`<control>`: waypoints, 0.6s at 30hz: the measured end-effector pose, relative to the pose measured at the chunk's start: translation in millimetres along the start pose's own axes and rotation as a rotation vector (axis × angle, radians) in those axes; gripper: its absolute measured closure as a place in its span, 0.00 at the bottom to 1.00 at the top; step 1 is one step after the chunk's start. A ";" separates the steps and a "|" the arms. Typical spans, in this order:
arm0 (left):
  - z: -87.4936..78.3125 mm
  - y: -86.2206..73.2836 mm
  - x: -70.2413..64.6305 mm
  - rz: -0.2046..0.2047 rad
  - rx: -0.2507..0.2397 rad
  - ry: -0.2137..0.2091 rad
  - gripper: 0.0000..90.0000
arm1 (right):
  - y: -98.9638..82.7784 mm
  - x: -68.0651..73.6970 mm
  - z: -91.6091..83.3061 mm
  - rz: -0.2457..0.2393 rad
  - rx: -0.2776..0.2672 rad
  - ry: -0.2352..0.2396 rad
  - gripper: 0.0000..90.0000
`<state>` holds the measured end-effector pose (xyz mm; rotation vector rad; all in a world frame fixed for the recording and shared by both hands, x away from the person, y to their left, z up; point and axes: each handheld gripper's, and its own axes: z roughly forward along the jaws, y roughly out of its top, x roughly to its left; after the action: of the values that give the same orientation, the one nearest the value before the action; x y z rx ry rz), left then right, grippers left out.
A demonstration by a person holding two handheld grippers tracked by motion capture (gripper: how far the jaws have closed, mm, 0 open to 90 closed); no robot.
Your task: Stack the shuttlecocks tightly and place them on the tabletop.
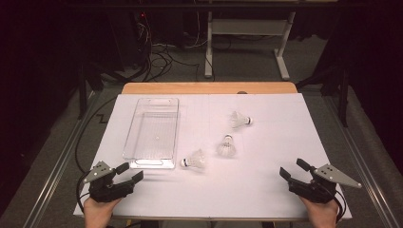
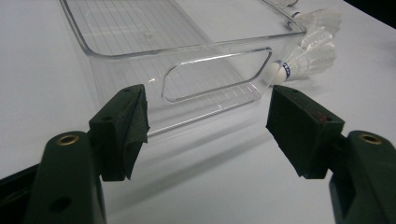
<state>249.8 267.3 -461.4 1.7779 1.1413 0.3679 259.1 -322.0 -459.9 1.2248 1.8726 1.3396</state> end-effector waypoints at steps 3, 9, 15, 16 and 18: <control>-0.3 0.1 -1.1 0.001 -0.001 -0.004 0.34 | -0.2 0.3 -0.8 -0.003 -0.005 -0.002 0.28; -1.0 0.2 -2.5 0.002 -0.007 -0.006 0.34 | -0.1 1.2 -0.9 -0.003 -0.005 -0.002 0.28; -1.5 0.7 -4.0 0.000 -0.010 -0.012 0.34 | 0.0 1.4 -0.7 -0.004 -0.005 -0.003 0.28; -1.3 1.0 -4.5 -0.001 -0.012 -0.013 0.34 | 0.0 1.3 -0.9 -0.005 -0.006 -0.004 0.28; -1.2 1.5 -5.1 -0.001 -0.016 -0.012 0.33 | 0.0 1.1 -1.2 -0.004 -0.008 -0.004 0.28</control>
<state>247.1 263.6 -458.4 1.7630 1.1280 0.3639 257.7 -321.5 -459.4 1.2183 1.8647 1.3398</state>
